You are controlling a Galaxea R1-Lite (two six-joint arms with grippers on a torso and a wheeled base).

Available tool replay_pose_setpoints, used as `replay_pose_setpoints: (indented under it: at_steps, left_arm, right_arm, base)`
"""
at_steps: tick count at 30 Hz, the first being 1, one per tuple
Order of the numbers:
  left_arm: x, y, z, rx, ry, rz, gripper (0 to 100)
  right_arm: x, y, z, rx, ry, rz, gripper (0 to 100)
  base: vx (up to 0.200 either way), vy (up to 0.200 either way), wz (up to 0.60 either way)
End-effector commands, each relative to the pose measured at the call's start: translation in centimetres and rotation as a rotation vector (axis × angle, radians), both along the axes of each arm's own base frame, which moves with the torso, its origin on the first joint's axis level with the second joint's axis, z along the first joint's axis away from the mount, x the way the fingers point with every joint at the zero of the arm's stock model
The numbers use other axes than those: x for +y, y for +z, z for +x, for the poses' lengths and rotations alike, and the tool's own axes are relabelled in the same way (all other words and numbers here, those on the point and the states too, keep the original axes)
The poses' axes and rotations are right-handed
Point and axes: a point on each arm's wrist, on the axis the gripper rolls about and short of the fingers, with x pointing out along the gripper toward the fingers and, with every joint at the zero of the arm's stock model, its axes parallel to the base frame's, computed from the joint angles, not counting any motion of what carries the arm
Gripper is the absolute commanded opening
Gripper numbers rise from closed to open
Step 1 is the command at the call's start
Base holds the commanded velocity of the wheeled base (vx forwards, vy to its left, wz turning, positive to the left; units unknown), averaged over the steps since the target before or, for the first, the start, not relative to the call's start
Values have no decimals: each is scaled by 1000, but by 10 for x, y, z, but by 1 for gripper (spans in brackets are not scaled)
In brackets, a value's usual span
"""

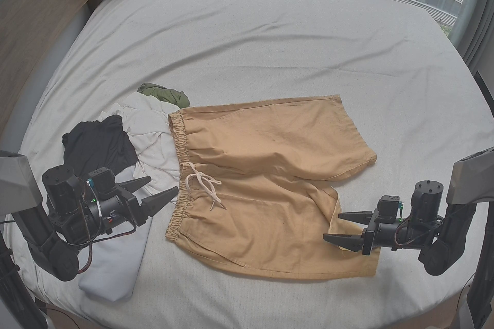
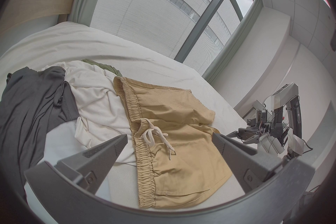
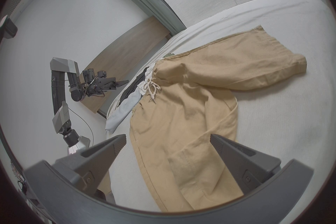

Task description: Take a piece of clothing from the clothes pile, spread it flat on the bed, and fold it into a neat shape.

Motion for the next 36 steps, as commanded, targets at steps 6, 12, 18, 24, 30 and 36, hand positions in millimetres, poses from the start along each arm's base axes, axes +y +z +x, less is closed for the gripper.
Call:
replay_pose_setpoints:
  at_steps: [6, 12, 18, 24, 30, 36]
  left_arm:
    - [0, -2, 0, 7, -3, 1, 100]
    - [0, -1, 0, 4, -4, 0, 100]
    - [-1, -1, 1, 1, -4, -1, 100]
    - [-3, -2, 0, 4, -12, 0, 100]
    - [-2, -2, 1, 4, -10, -2, 100]
    - [-2, -2, 2, 4, -10, -2, 100]
  right_arm:
    - [5, -19, 2, 56, -3, -24, 100]
    - [5, -21, 4, 57, -8, -24, 100]
    - [11, 7, -2, -31, 17, 0, 100]
    - [37, 18, -23, -44, 90, -3, 100]
    - [41, -1, -23, 21, 98, -32, 100]
    - [41, -15, -33, 87, 116, -64, 100]
  base:
    - [0, 0, 0]
    - [0, 0, 0]
    - [0, 0, 0]
    - [0, 0, 0]
    - [0, 0, 0]
    - [0, 0, 0]
